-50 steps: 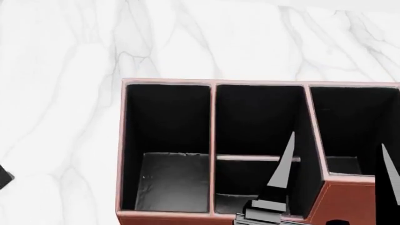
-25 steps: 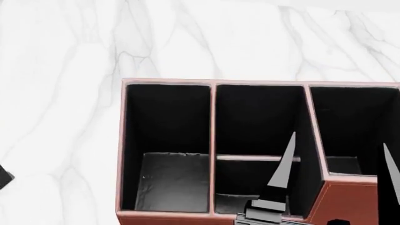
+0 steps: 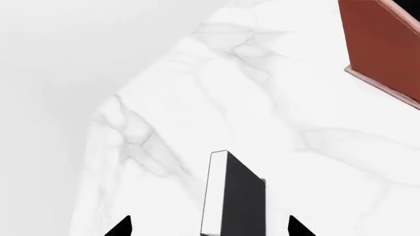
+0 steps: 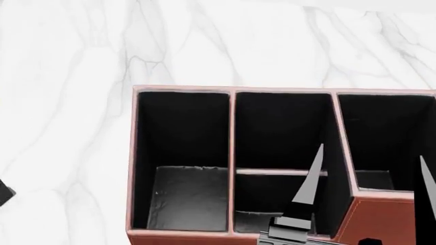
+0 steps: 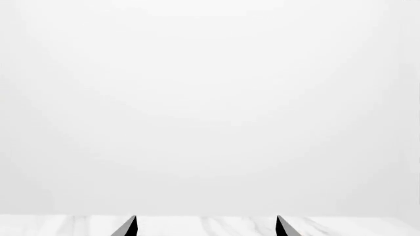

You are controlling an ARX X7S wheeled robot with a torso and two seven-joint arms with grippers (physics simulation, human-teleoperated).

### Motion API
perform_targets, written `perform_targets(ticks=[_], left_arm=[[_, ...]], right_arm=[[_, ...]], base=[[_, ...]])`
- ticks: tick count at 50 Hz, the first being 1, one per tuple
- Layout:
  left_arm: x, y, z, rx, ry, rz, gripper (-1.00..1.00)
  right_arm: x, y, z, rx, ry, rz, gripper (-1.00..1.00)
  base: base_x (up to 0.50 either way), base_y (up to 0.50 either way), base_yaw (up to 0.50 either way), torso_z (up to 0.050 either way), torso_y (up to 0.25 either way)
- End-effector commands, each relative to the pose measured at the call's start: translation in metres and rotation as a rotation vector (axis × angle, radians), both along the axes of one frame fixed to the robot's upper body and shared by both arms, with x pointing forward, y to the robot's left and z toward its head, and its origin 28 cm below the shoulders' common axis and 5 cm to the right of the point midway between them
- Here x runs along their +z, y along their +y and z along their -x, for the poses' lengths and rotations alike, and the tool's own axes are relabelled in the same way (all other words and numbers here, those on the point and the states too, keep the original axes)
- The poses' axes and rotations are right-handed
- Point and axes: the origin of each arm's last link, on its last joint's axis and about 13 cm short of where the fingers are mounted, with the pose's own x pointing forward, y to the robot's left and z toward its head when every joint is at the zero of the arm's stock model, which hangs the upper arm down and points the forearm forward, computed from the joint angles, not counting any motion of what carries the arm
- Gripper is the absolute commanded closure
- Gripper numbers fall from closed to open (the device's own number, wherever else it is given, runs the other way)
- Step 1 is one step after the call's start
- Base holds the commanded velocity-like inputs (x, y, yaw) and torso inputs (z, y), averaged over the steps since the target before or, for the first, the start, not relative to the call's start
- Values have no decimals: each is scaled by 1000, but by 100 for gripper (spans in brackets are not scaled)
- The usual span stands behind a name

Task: Pick up the book and place it in the left compartment of the caddy.

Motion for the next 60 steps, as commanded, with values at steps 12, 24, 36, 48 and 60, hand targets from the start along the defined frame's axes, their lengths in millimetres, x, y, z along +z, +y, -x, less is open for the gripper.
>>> perform_targets(ticks=[12,24,36,48,60], left_arm=[[-47,9,1,55,-25,103,-100],[-57,13,1,86,-22,112,-100],[-51,12,-11,93,-52,101,-100],[-49,8,-27,84,-61,84,-100],[-59,5,-40,72,-61,89,-100]], right_arm=[[1,-1,1,-2,-9,21,-100],[2,-2,2,-12,-12,24,-100],[3,-3,1,-15,-15,27,-100],[3,-5,1,-26,-16,32,-100],[4,-5,1,-34,-17,40,-100]], base=[[0,0,0,0,0],[0,0,0,0,0],[0,0,0,0,0],[0,0,0,0,0],[0,0,0,0,0]])
